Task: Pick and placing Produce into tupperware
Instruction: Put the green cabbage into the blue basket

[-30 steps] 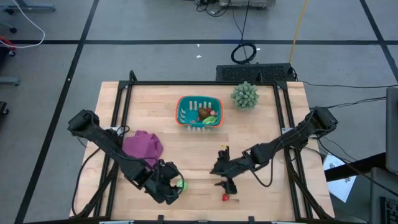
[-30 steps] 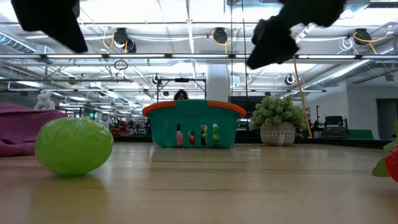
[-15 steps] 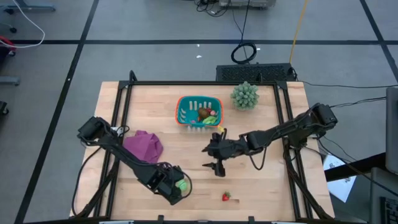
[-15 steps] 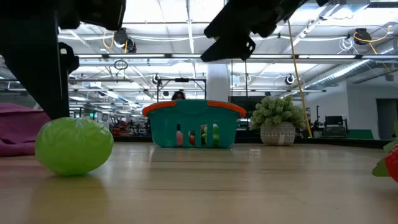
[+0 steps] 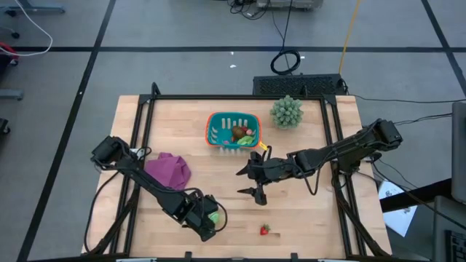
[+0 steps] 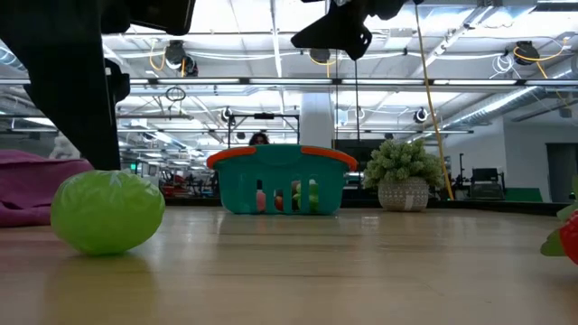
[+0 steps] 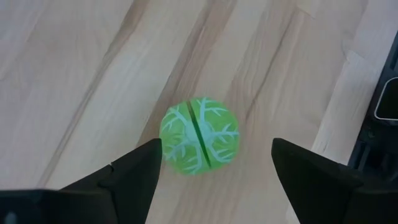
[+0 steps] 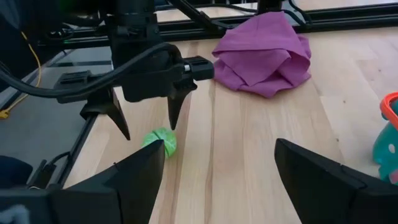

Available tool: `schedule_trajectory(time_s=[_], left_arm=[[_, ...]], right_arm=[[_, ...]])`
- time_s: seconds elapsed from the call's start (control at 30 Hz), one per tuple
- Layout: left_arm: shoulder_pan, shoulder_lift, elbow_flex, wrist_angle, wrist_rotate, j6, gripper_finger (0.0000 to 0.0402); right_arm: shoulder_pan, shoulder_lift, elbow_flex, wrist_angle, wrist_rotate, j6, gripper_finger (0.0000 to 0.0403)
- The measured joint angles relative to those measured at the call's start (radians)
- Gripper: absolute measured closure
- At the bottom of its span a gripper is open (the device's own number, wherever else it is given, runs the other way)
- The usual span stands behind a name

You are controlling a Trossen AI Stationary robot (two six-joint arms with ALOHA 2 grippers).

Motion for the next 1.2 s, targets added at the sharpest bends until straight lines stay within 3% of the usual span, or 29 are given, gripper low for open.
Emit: schedule_trajectory(time_s=[1.2], left_arm=[[0.031, 0.045, 0.0, -0.032, 0.043, 0.004, 0.0094]], right_arm=[[0.028, 0.0, 0.0, 0.017, 0.0, 0.003, 0.0108]])
